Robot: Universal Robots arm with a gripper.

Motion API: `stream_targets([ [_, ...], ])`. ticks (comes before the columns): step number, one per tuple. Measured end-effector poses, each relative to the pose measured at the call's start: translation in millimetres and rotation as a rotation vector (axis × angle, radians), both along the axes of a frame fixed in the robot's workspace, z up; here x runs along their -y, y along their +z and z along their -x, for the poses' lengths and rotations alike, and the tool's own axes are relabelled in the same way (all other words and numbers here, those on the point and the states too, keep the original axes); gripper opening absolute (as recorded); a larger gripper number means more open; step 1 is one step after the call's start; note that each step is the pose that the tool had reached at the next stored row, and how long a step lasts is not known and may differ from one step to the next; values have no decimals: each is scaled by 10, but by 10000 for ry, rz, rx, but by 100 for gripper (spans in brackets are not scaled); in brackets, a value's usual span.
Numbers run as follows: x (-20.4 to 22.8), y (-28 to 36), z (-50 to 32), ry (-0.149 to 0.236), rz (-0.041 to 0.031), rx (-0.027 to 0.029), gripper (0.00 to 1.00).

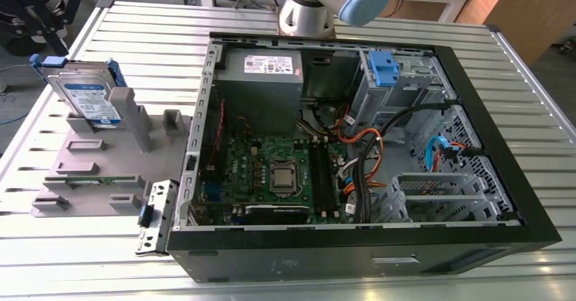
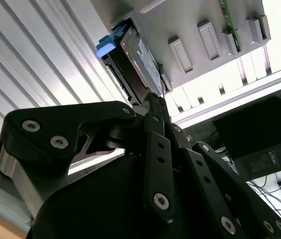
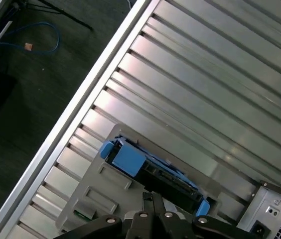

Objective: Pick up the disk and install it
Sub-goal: 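Pick up the disk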

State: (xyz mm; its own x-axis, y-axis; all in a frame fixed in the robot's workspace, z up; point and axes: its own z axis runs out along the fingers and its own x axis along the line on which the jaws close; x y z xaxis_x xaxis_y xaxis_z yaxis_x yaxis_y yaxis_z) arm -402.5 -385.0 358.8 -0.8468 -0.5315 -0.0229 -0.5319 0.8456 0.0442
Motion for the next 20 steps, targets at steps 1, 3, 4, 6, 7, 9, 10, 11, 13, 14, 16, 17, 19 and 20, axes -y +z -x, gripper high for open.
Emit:
stream_targets([
  [1,0,-1,0,177,0,0,11],
  [3,0,-3,0,537,0,0,11],
  [4,0,-3,0,716,0,0,11],
  [6,0,-5,0,1087,0,0,11],
  [7,0,-6,0,1268,0,1,11],
  [9,0,-7,0,1627,0,0,11],
  [10,0,-8,0,1807,0,0,11],
  [11,0,-9,0,1986,0,0,11],
  [13,0,-11,0,2362,0,1,11],
  [14,0,-11,0,2538,0,0,11],
  [16,0,-12,0,2902,0,0,11],
  [17,0,-13,0,3083,0,0,11],
  [19,0,-14,0,3453,0,1,11],
  [20,0,-14,0,3632,0,0,11],
])
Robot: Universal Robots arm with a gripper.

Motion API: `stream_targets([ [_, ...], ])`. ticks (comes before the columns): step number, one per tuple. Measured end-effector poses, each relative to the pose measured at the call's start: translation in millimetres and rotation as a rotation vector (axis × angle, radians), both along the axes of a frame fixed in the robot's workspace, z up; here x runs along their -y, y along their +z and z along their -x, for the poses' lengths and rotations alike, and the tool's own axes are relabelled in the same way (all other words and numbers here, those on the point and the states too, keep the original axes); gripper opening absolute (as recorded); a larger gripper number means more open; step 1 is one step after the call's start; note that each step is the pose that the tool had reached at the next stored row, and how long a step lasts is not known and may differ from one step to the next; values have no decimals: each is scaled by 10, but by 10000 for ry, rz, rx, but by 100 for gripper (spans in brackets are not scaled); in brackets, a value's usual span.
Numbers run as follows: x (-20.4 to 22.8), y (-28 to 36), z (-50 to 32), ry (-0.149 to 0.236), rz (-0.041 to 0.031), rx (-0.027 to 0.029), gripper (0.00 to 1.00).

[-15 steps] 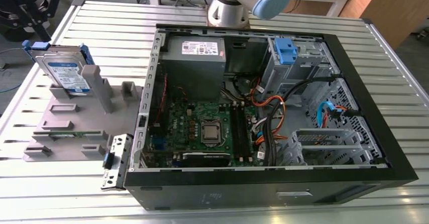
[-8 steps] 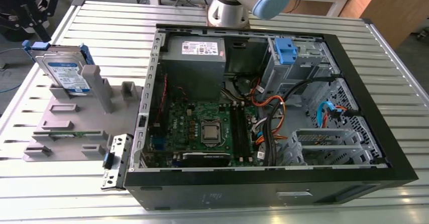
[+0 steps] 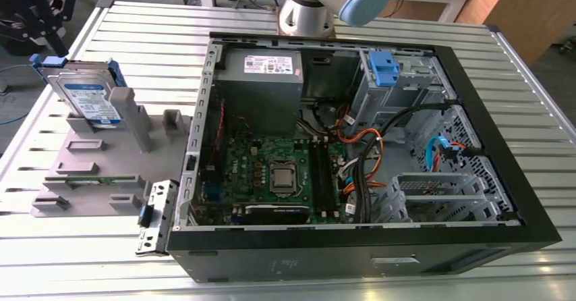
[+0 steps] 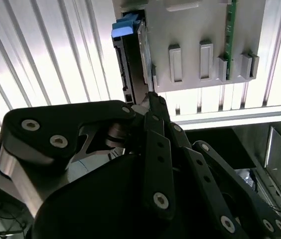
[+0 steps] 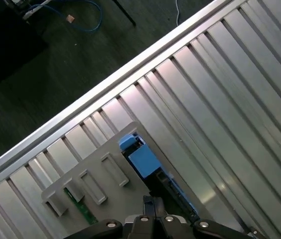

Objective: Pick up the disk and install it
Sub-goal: 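Pick up the disk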

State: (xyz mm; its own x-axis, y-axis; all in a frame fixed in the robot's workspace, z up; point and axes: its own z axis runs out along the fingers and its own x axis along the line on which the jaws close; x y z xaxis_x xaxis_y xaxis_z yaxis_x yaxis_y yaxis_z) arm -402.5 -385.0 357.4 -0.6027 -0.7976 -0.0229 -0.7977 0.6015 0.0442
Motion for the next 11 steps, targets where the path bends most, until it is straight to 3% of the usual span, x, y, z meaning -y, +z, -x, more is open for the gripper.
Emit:
stream_targets([
  [11,0,-6,0,1993,0,0,11],
])
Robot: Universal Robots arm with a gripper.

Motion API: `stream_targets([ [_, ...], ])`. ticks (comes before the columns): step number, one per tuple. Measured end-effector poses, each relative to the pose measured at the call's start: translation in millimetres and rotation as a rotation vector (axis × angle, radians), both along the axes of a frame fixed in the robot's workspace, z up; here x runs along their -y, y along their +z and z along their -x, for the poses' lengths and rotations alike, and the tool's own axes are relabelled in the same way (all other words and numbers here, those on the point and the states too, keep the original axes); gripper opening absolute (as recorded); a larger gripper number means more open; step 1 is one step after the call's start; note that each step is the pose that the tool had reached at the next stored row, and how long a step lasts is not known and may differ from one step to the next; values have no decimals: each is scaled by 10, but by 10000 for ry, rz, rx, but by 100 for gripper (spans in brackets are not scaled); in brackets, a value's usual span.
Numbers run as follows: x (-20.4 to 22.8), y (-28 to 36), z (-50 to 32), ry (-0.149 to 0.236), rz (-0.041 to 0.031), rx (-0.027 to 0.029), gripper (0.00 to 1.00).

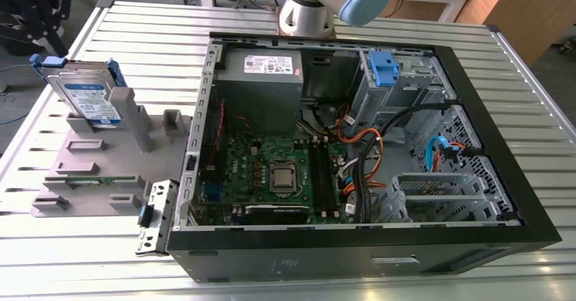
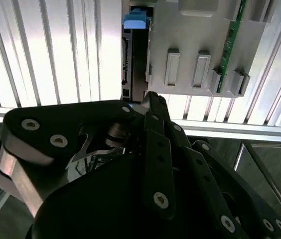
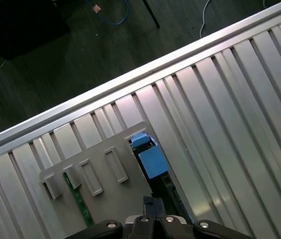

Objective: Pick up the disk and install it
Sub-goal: 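Pick up the disk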

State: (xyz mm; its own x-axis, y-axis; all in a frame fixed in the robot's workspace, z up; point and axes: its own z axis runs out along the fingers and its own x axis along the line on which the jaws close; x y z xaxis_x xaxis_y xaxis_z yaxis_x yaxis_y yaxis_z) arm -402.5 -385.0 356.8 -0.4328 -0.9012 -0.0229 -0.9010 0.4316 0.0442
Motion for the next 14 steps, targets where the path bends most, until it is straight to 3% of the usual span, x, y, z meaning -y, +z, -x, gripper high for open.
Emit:
stream_targets([
  [14,0,-14,0,2430,0,0,11],
])
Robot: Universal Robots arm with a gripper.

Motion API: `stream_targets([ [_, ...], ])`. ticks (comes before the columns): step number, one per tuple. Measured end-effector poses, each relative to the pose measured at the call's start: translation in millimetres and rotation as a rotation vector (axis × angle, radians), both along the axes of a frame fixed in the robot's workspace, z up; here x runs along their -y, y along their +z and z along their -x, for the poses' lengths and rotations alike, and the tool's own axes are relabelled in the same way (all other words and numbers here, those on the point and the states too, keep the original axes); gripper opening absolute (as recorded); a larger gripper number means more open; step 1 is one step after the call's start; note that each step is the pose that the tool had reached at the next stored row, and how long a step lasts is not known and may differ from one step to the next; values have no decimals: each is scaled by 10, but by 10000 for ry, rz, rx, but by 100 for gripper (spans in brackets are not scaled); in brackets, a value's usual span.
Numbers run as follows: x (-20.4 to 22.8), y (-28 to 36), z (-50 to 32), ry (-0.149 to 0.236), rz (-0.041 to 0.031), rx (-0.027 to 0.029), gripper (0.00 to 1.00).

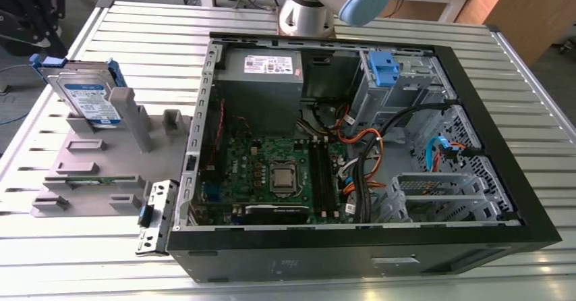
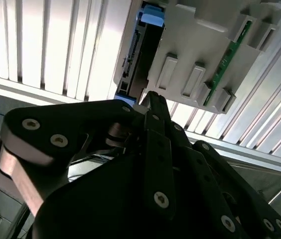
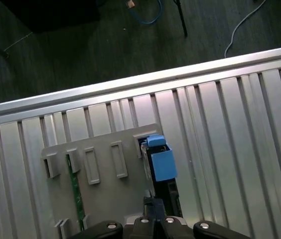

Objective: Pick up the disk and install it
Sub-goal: 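Pick up the disk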

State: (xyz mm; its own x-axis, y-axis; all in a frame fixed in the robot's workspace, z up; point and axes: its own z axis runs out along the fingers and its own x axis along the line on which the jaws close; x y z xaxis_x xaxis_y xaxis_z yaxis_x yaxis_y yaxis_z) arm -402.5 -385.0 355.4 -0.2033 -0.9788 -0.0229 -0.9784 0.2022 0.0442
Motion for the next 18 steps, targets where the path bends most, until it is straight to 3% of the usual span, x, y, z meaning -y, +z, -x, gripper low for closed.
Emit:
stream_targets([
  [3,-8,-10,0,339,0,-1,11],
  [12,-53,-50,-7,388,-2,0,11],
  [18,-56,-53,-7,398,-6,2,11],
])
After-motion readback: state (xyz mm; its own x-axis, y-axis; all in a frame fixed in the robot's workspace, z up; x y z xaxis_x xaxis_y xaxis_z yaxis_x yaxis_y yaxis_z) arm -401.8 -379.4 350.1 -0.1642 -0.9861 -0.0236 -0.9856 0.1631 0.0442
